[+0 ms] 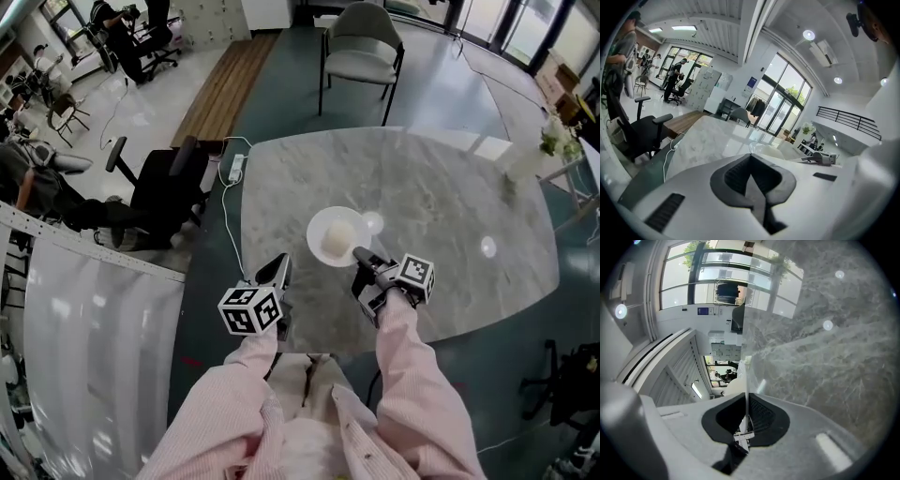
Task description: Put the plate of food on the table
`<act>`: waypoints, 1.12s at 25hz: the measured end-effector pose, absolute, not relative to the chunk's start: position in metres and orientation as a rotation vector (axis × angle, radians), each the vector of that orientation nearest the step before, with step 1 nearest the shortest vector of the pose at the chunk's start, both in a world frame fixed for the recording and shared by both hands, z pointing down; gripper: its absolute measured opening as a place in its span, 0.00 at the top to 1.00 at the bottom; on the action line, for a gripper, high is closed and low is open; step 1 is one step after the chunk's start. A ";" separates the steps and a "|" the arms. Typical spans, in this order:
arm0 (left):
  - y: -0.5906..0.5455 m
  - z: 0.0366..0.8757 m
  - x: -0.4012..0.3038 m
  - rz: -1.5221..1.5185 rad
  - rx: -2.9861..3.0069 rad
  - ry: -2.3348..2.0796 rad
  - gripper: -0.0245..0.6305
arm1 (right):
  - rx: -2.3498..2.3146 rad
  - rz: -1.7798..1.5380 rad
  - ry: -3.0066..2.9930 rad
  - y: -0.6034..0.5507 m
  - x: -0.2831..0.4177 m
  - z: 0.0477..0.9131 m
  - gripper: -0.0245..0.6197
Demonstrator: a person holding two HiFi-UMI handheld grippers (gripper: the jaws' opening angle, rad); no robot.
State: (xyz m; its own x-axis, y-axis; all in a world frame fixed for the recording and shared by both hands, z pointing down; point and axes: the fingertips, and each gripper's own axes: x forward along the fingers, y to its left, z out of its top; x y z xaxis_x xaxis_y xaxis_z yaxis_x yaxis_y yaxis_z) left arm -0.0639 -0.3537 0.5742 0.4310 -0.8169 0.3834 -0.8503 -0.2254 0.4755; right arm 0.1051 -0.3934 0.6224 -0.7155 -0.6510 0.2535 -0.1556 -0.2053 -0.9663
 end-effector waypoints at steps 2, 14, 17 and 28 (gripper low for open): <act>-0.356 0.586 -0.064 0.079 2.033 -1.390 0.98 | -0.962 -2.001 1.699 -0.397 0.102 0.631 0.94; -0.360 0.625 -0.064 0.110 1.961 -1.336 0.97 | -1.040 -2.050 1.699 -0.399 0.091 0.657 0.94; -0.360 0.629 -0.060 0.111 1.953 -1.328 0.98 | -1.072 -2.074 1.690 -0.396 0.091 0.662 0.94; -0.356 0.632 -0.059 0.114 1.947 -1.313 0.98 | -1.156 -2.087 1.674 -0.394 0.088 0.666 0.94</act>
